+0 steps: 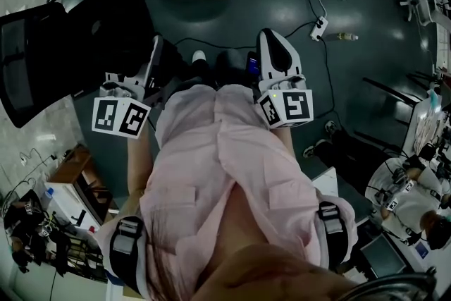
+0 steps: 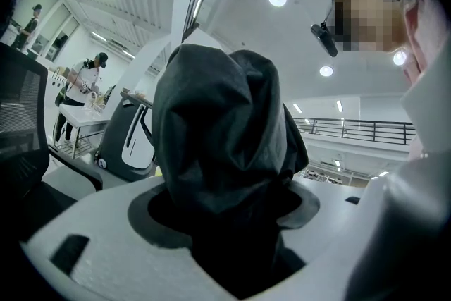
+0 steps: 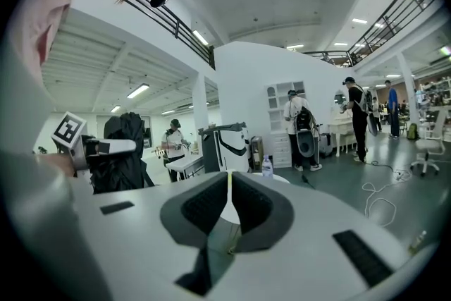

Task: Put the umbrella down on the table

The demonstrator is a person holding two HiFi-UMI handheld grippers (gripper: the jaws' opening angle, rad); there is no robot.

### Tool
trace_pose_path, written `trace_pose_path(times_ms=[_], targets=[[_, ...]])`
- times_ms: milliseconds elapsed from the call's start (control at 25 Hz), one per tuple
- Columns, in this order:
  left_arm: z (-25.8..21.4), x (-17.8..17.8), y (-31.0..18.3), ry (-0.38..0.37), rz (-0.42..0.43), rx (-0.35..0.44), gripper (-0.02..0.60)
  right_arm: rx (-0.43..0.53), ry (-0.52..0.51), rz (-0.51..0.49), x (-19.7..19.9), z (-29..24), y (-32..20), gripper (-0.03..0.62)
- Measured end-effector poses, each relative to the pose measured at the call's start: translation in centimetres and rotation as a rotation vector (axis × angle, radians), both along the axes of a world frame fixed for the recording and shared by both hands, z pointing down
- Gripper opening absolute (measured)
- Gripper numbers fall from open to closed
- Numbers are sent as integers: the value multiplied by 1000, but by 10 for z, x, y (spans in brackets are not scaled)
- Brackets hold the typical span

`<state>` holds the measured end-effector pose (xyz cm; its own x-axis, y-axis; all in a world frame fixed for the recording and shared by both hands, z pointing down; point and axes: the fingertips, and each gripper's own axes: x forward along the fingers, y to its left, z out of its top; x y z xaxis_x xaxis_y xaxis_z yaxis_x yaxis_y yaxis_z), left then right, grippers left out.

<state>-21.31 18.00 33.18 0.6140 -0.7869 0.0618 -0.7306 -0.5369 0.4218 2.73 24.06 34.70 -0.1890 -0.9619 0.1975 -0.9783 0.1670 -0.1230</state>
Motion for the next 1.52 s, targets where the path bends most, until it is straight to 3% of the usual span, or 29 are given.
trace_pose_path(times_ms=[280,640,1200,1520], targets=[[2,-1,-22,9,-24,-9,324,-5,2,-16,2,0,-29,37],[6,11,-83,3,-83,-12,324,-7,-2,-90,14,7,-105,37],[-5,78,-208,8,-229,5,324,-2,-5,-181,107,3,-249,37],[-2,95,-248,3,-264,-2,324,-36,-4,-210,126,14,-293,37]])
